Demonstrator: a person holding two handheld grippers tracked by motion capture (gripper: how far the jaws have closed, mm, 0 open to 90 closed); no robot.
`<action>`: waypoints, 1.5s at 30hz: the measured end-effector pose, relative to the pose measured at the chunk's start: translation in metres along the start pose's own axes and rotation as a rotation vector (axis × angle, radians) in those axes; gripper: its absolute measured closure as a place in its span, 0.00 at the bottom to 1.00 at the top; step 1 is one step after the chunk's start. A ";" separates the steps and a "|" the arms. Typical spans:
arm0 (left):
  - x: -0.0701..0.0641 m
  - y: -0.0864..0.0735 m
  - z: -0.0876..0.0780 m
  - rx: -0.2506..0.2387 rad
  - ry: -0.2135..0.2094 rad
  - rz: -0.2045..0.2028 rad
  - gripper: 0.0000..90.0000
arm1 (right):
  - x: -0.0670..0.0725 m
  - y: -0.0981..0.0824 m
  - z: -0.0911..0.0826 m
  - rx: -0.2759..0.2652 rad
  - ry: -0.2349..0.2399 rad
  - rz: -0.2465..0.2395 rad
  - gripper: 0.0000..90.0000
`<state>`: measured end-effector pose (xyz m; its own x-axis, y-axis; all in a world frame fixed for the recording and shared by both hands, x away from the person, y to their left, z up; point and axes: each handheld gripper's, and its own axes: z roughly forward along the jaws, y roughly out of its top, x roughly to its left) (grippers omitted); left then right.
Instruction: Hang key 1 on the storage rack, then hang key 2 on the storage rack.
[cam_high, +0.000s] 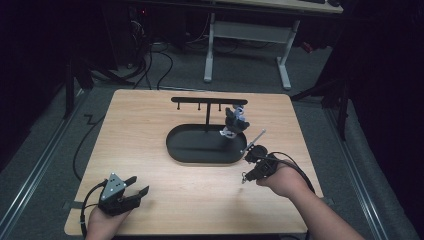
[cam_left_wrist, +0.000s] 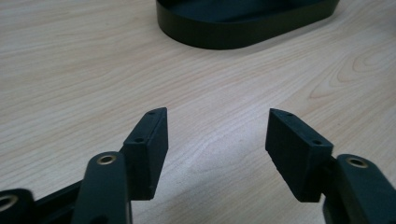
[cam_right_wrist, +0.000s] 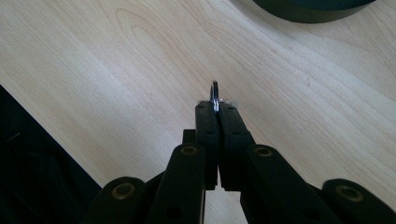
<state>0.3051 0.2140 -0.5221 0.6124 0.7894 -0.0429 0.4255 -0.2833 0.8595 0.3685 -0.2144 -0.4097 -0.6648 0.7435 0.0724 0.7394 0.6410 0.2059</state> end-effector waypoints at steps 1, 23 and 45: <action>0.000 0.000 0.000 -0.004 0.008 -0.002 0.42 | 0.000 0.001 -0.001 0.003 0.002 0.008 0.99; -0.004 0.002 0.005 -0.002 -0.019 0.010 0.39 | -0.015 0.015 -0.020 -0.023 -0.022 0.030 0.99; -0.001 0.002 -0.003 -0.015 -0.015 0.005 0.40 | -0.020 0.086 -0.052 -0.035 -0.020 0.019 0.99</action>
<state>0.3035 0.2140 -0.5191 0.6248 0.7794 -0.0459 0.4122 -0.2794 0.8672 0.4396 -0.1839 -0.3431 -0.6484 0.7592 0.0568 0.7471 0.6203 0.2389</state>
